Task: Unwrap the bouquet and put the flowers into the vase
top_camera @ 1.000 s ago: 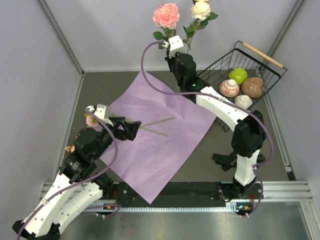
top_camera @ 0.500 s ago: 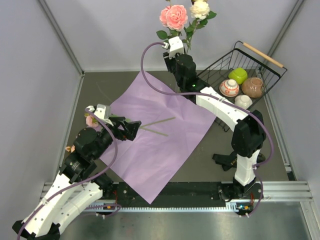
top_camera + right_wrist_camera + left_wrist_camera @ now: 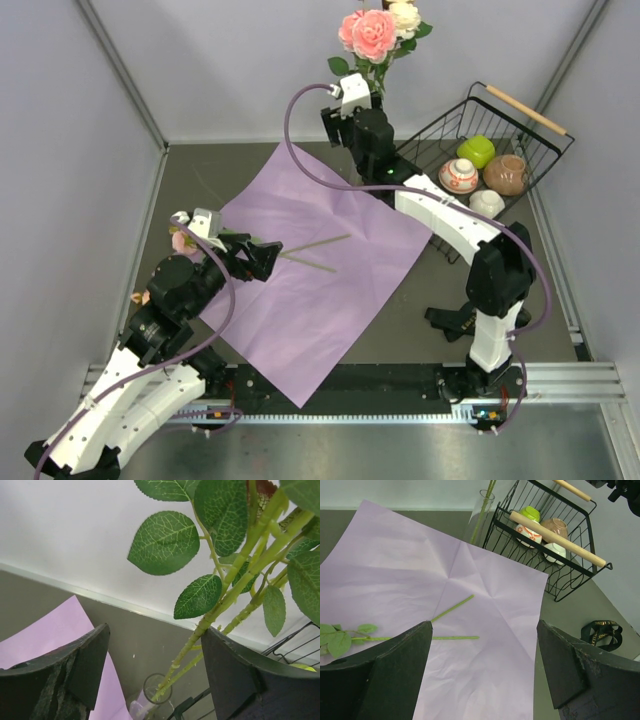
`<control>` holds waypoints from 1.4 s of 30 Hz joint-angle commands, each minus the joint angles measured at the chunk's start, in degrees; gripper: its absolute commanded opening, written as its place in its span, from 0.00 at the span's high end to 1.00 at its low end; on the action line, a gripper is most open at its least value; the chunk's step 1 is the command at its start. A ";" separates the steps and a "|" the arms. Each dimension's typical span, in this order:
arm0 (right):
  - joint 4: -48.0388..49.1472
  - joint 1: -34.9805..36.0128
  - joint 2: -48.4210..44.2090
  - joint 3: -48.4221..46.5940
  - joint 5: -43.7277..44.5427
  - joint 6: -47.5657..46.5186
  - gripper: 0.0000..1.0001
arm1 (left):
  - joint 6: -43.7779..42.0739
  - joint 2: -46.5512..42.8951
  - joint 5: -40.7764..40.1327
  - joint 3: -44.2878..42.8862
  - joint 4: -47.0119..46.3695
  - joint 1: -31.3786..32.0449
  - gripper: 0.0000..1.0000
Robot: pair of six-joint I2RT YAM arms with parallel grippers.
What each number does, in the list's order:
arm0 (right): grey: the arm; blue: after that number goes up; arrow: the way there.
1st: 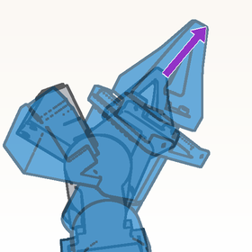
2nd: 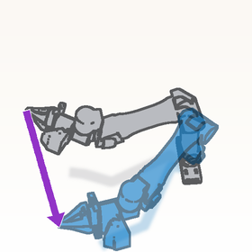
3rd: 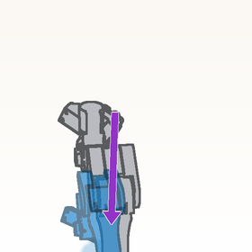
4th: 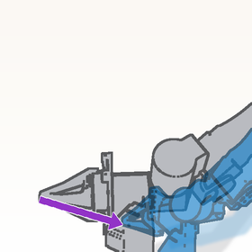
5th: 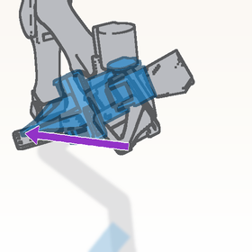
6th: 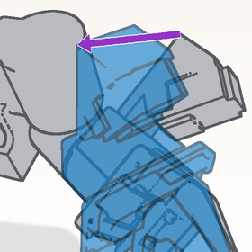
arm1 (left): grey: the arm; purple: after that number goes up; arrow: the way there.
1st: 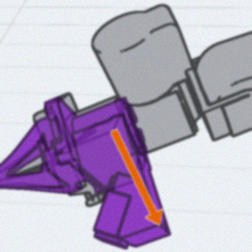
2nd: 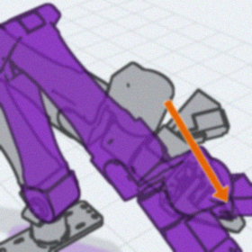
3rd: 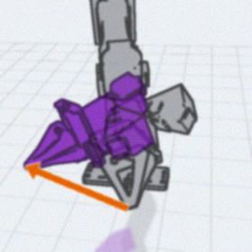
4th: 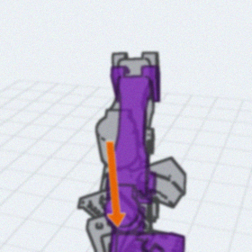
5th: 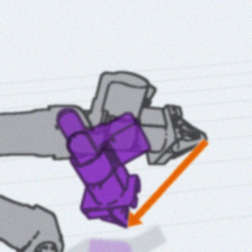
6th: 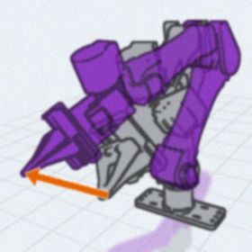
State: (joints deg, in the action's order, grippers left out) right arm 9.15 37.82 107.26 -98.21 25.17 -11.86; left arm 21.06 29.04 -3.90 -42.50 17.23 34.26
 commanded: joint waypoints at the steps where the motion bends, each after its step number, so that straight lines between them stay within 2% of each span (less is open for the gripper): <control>1: -1.76 -0.12 -3.99 1.01 0.58 1.75 0.25 | 0.03 0.05 0.74 0.40 -2.03 -0.16 0.09; 11: -7.82 -0.12 -5.92 -0.13 1.20 5.26 0.15 | 0.21 -0.03 0.91 0.49 -2.12 -0.16 0.09; 16: -14.94 -0.12 -6.54 -1.98 2.43 8.51 0.08 | 0.56 -0.38 1.09 0.66 -2.12 -0.16 0.09; 18: -16.09 -0.21 -6.80 -2.16 2.69 9.04 0.02 | 0.74 -0.47 1.09 0.75 -2.12 -0.07 0.09; 22: -18.19 -0.12 -7.94 -1.72 2.34 9.66 0.01 | 0.83 -0.65 1.35 0.84 -2.03 -0.07 0.09; 29: -20.83 -0.12 -12.86 2.32 0.15 9.66 0.01 | 1.18 -0.65 1.18 1.19 -1.94 -0.16 0.09; 33: -23.56 -0.12 -18.82 6.09 -1.78 11.24 0.01 | 3.28 2.93 0.39 0.93 -1.07 -0.07 0.05; 39: -26.63 -0.12 -29.38 16.55 -7.49 15.98 0.01 | 11.45 11.81 -5.06 -3.20 3.33 -0.86 0.04; 42: -28.56 -0.21 -34.83 21.30 -8.91 18.44 0.01 | 17.16 14.54 -6.21 -3.38 3.77 -4.28 0.03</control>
State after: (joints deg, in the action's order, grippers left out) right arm -16.23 37.80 78.94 -81.06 20.16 1.93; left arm 30.26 41.17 -6.79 -43.22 19.94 33.23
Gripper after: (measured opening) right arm 0.987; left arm 0.966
